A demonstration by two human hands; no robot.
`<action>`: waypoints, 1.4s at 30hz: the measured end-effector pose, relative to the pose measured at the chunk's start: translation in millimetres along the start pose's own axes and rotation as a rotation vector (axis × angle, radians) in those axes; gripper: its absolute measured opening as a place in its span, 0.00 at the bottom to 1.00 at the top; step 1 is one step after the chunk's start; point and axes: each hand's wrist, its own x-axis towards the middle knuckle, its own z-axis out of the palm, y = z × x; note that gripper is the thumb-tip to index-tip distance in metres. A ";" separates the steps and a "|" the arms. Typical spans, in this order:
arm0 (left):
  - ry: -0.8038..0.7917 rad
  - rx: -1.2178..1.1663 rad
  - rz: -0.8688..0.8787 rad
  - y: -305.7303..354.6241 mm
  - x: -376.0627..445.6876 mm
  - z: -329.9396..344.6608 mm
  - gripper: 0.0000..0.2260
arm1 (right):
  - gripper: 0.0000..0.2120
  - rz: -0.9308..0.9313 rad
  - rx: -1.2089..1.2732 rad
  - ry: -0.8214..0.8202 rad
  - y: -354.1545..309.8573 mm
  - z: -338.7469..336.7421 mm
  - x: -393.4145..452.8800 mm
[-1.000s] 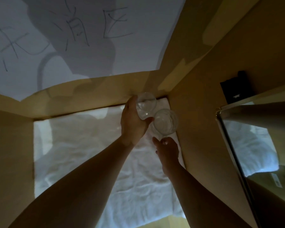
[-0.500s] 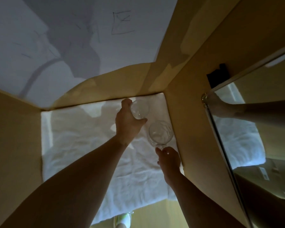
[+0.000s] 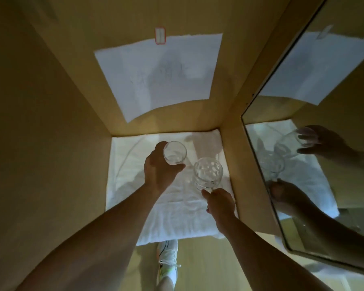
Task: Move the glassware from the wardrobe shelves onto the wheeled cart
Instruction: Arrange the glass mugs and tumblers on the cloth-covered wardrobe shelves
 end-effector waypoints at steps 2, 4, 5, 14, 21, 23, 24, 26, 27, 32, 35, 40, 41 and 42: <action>0.033 -0.003 0.003 13.4 -27.5 -20.8 0.34 | 0.17 -0.086 -0.050 -0.035 -1.7 -12.3 -23.6; 0.079 -0.034 0.007 26.8 -55.1 -39.4 0.34 | 0.18 -0.146 -0.040 -0.048 -2.1 -26.6 -51.3; 0.099 -0.071 -0.001 34.2 -69.5 -48.5 0.33 | 0.19 -0.171 -0.039 -0.049 -1.9 -34.6 -66.0; 0.258 -0.075 0.043 90.1 -200.8 -126.7 0.32 | 0.19 -0.409 -0.021 -0.086 -13.8 -110.5 -181.0; 0.267 -0.101 0.074 140.8 -283.7 -171.7 0.34 | 0.23 -0.541 0.030 -0.134 -10.9 -186.8 -261.5; 0.279 -0.091 0.096 158.1 -301.0 -176.4 0.36 | 0.24 -0.577 0.035 -0.138 -6.2 -210.8 -277.4; 0.284 -0.106 0.105 167.2 -308.8 -176.9 0.37 | 0.25 -0.591 0.051 -0.141 -3.3 -222.8 -283.4; 0.272 -0.144 0.128 184.6 -322.6 -174.8 0.37 | 0.25 -0.610 0.073 -0.153 4.1 -246.4 -293.2; 0.257 -0.161 0.146 192.3 -327.9 -173.1 0.37 | 0.24 -0.620 0.069 -0.156 8.6 -257.7 -296.4; 0.207 -0.243 0.233 230.1 -355.4 -157.9 0.38 | 0.25 -0.639 0.041 -0.095 37.7 -305.6 -307.2; 0.136 -0.246 0.273 247.6 -368.7 -142.7 0.39 | 0.24 -0.627 0.080 -0.052 55.3 -331.3 -313.5; 0.045 -0.224 0.357 280.1 -385.9 -109.8 0.36 | 0.22 -0.573 0.125 0.012 83.8 -379.6 -327.8; 0.023 -0.235 0.372 287.6 -388.7 -102.3 0.37 | 0.22 -0.560 0.130 0.031 89.2 -389.5 -330.9; -0.002 -0.243 0.384 295.5 -391.4 -94.6 0.37 | 0.22 -0.546 0.139 0.050 94.8 -399.1 -333.6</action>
